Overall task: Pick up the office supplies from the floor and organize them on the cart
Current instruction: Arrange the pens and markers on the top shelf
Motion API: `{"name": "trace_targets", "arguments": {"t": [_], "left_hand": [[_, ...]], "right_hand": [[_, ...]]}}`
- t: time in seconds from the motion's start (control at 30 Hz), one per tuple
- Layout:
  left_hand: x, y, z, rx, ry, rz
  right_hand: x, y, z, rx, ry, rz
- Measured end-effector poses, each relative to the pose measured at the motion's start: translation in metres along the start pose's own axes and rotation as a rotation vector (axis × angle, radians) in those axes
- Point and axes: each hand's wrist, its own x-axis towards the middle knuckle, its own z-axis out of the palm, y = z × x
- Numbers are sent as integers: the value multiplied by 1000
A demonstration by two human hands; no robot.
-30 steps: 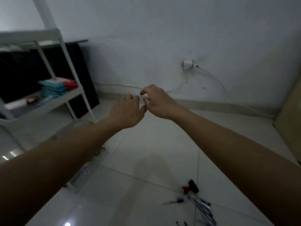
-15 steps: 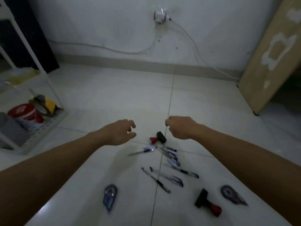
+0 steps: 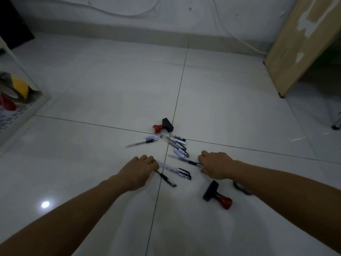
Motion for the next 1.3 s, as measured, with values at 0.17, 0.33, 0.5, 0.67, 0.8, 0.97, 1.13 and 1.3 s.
{"name": "trace_targets", "arguments": {"t": [0.17, 0.33, 0.5, 0.67, 0.8, 0.97, 1.13, 1.3], "left_hand": [[1, 1, 19, 77, 190, -17], [-6, 5, 32, 95, 294, 22], [-3, 10, 30, -49, 273, -19], [17, 20, 20, -163, 288, -17], [34, 20, 30, -55, 314, -26], [48, 20, 30, 68, 324, 55], [49, 24, 27, 140, 336, 50], [41, 25, 34, 94, 252, 35]], "right_hand": [[12, -11, 8, -83, 69, 64], [18, 4, -21, 326, 46, 49], [15, 25, -34, 1005, 256, 48], [14, 25, -53, 1535, 663, 158], [15, 24, -59, 1798, 760, 262], [12, 19, -59, 1930, 726, 315], [20, 15, -53, 1865, 661, 374], [29, 11, -53, 1892, 516, 310]]}}
